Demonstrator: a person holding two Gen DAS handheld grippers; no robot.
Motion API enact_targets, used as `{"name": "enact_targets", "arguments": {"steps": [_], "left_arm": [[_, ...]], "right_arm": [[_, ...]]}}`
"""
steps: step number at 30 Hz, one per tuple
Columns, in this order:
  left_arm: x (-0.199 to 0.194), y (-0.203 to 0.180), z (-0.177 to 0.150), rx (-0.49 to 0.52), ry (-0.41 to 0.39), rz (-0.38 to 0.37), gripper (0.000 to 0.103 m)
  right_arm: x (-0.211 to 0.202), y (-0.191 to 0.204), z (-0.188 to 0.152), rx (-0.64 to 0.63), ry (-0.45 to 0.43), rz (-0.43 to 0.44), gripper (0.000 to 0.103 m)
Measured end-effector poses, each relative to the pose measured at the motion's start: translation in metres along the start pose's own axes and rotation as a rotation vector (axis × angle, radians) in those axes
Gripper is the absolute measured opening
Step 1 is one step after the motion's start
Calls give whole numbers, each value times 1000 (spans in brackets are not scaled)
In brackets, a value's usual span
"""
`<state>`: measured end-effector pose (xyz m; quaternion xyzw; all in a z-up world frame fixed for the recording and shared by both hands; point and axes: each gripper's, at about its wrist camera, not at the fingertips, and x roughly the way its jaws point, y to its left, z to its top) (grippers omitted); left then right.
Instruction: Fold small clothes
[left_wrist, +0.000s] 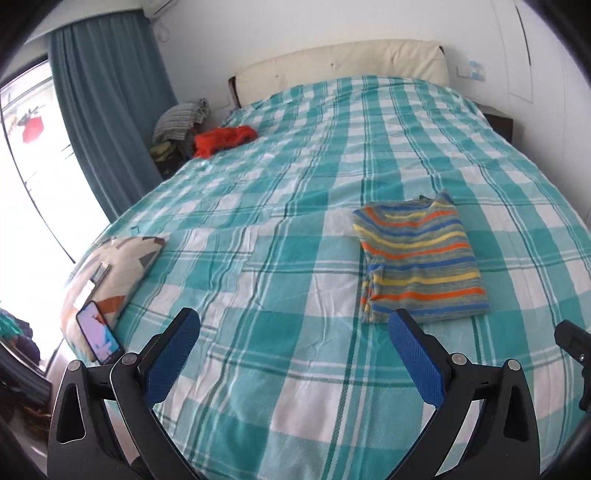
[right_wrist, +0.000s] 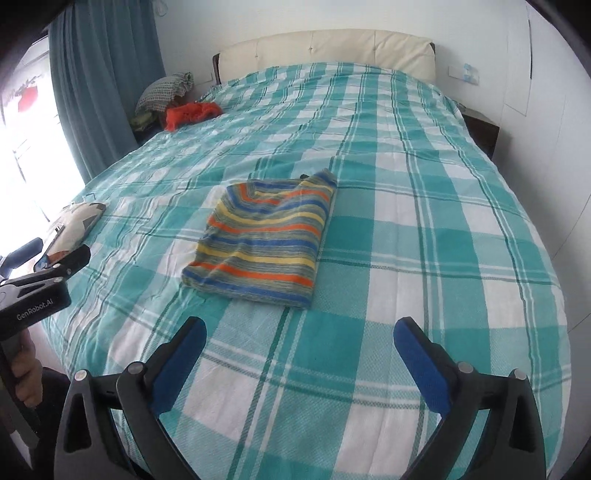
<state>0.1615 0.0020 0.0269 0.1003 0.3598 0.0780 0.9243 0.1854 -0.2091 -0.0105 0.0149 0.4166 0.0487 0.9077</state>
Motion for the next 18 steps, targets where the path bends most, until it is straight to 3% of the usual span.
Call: {"name": "enact_targets", "arguments": {"steps": [4,8,18], "left_arm": [[-24,4,-9,-14,56,-75,102],[-46,4,-17,-31,66,-96,102],[-67,-1,-23,-4,40,-58,102]], "right_arm": [[-32,18,-3,-44,-12,-5,102],[-57,24,-9,-61,-16,-24,102],[-81,28,-21,-66,16,-49,102]]}}
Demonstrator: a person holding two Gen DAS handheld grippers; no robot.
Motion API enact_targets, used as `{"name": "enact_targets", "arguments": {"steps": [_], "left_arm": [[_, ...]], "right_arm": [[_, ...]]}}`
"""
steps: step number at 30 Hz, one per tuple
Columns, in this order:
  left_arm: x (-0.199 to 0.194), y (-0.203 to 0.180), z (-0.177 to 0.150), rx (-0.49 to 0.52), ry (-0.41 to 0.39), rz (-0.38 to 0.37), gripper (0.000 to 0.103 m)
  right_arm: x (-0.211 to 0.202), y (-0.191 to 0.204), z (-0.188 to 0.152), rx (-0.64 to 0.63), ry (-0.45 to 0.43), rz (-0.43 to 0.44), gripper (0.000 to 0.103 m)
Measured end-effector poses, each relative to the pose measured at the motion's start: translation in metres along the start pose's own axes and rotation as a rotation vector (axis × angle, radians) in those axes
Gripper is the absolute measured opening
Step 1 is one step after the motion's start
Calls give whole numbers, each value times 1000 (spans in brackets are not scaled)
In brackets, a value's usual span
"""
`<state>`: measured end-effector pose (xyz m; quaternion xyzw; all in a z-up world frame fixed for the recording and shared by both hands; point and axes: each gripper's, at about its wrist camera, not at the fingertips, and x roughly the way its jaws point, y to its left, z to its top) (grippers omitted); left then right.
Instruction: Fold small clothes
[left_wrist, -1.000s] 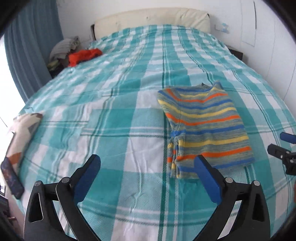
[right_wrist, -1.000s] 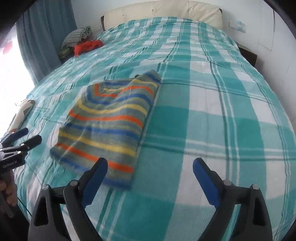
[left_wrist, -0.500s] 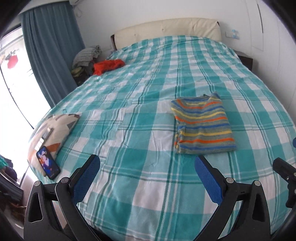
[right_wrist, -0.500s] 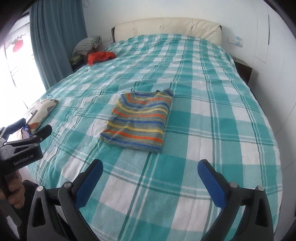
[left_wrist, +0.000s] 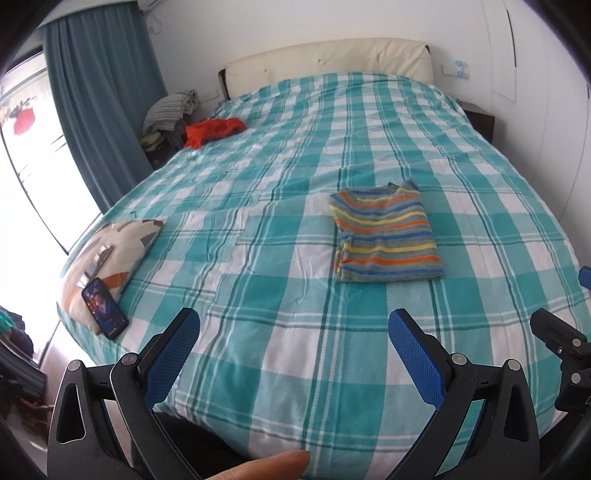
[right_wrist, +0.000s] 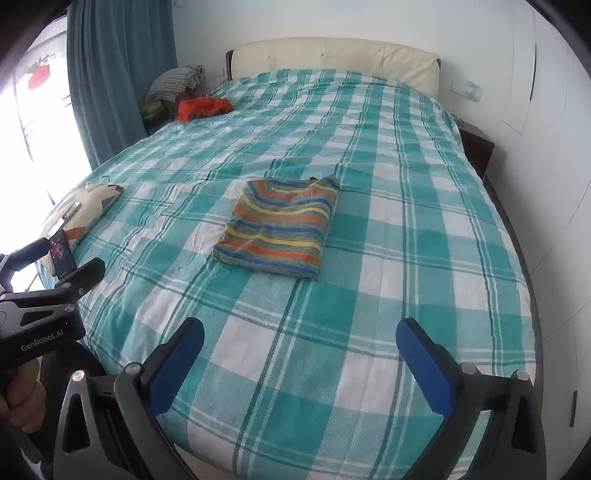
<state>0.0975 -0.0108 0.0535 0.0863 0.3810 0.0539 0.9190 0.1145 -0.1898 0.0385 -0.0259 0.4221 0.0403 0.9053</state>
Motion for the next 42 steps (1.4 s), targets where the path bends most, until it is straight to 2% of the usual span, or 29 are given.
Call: {"name": "enact_targets", "arguments": {"steps": [7,16,19,27,42], "left_arm": [[0,5,-5,-28,52,-46,103],[-19,16,-3,-27,31,-64,103],[-26,15,-2,-30,34,-70,103],[-35,7,-1,-17,28,-93,103],[-33,4,-2,-28,28,-102,103]], "right_arm": [[-8,9,1,-23,9,-24,102],[-26,20,2,-28,6,-63,102],[-38,26,2,-39,-5,-104,102],[-61,22,4,-10,-32,-133,102],[-59,18,1,1,-24,-135,102]]}}
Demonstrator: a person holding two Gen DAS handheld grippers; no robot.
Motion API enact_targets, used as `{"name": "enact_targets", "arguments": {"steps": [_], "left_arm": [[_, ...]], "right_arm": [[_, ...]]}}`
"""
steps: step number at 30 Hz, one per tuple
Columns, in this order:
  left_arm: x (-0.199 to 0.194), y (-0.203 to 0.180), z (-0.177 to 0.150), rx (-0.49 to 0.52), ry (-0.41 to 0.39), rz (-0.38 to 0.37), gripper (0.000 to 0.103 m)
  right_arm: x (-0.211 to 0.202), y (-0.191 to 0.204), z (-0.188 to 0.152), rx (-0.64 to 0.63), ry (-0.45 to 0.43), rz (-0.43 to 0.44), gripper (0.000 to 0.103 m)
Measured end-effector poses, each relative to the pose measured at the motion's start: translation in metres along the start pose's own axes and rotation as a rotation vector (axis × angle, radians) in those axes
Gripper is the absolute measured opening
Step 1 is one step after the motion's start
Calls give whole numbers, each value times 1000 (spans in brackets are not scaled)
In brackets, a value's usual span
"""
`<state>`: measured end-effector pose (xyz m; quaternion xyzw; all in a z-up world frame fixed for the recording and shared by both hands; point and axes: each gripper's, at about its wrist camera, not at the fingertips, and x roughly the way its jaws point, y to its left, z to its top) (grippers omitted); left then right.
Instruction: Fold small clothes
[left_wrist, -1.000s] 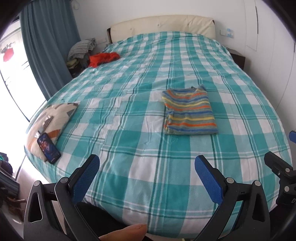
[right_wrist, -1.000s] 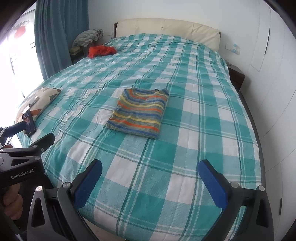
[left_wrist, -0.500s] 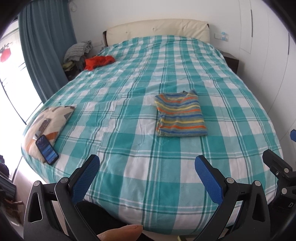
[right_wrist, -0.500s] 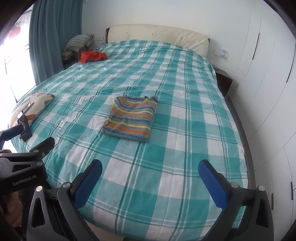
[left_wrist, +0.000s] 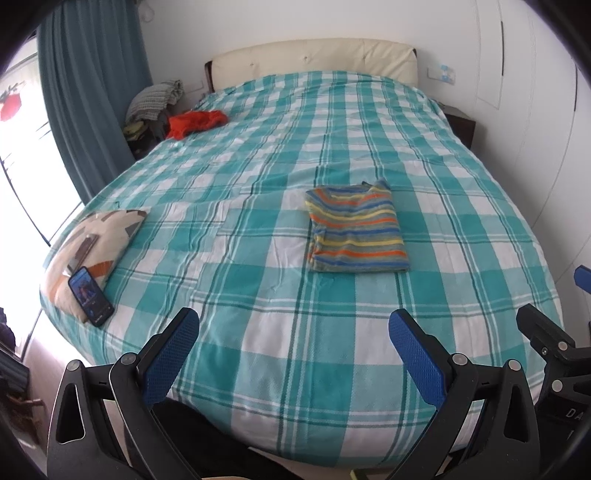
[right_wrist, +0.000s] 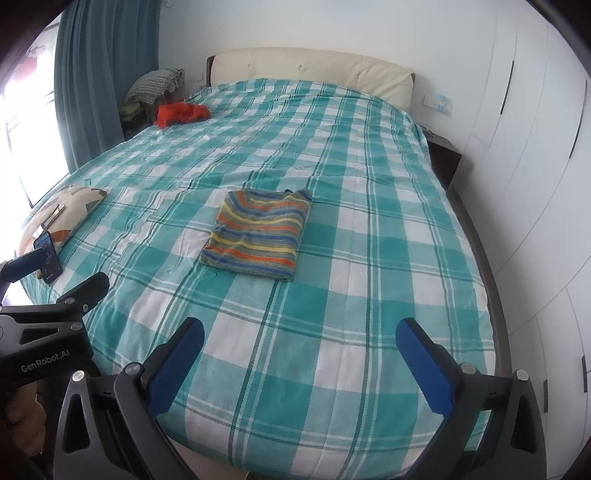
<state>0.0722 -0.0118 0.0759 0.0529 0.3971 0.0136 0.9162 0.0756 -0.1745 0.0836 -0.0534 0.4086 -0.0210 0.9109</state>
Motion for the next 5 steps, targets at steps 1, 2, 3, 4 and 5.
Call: {"name": "enact_targets", "arguments": {"steps": [1,2,3,4,5], "left_arm": [[0,0,-1,-1,0,3,103],[1,0,-1,0,0,5,103],[1,0,-1,0,1,8,103],[1,0,-1,2,0,9,103],[1,-1,-1,4,0,11,103]], "right_arm": [[0,0,0,0,0,0,102],[0,0,0,0,1,-1,102],[0,0,0,0,2,0,102],[0,0,-1,1,2,1,102],[0,0,-1,2,2,-1,102]]}}
